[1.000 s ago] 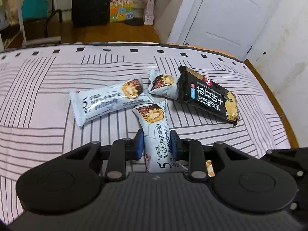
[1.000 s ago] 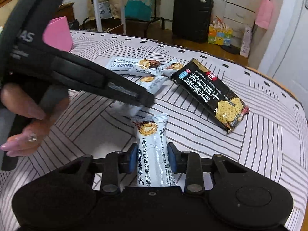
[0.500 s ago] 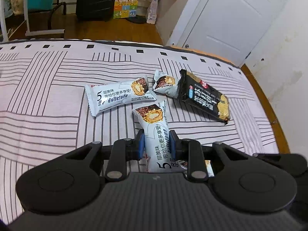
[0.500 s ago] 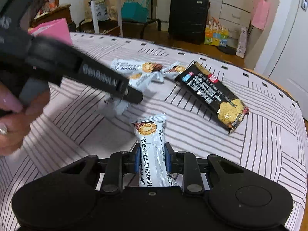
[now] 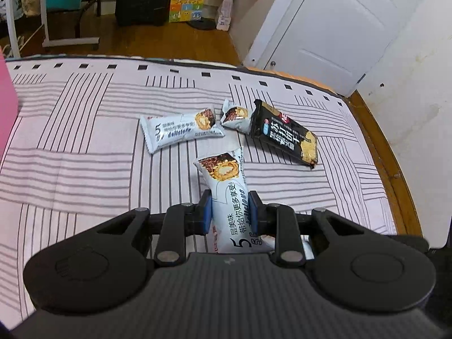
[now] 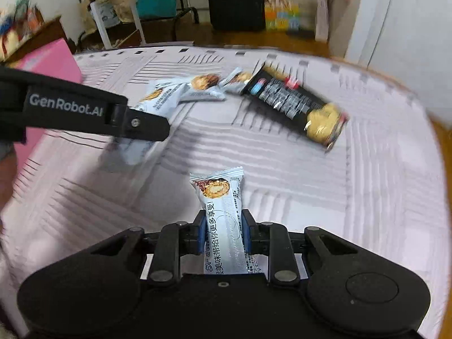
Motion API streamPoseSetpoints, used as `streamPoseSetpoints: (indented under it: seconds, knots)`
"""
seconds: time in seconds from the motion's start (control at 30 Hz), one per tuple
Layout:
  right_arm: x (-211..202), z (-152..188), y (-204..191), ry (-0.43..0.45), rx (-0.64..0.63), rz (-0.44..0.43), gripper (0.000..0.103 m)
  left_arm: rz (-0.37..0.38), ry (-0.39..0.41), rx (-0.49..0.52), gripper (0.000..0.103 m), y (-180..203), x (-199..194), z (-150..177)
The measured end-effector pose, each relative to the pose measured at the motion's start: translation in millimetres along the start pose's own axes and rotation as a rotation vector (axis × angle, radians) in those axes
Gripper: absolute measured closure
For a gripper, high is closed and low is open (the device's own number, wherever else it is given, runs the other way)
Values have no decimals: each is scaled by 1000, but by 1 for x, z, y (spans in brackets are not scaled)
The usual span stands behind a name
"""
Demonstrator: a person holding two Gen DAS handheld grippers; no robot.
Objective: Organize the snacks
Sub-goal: 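Carry the cream-roll packet with the left tool over the pink box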
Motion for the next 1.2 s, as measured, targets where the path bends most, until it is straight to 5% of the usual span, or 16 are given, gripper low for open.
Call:
streamPoseSetpoints:
  seconds: [0.33, 0.6, 1.2]
  knots:
    - [-25, 28, -24, 1, 3, 34, 74, -60, -102, 65, 78, -6, -36, 29]
    - [-57, 43, -38, 10, 14, -38, 74, -63, -159, 83, 78, -33, -86, 61]
    - [-150, 56, -157, 65, -177, -238, 74, -92, -85, 200, 78, -71, -225, 91]
Point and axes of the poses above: each gripper's, at about its wrist camera, not at the fingertips, and x roughly the way its jaws point, y to its right, z to its underside, the point moved 6 cm from there along x, roughly the way its jaws point, and after that the axes turned 15 degrees about x, right-handed, at the moved point
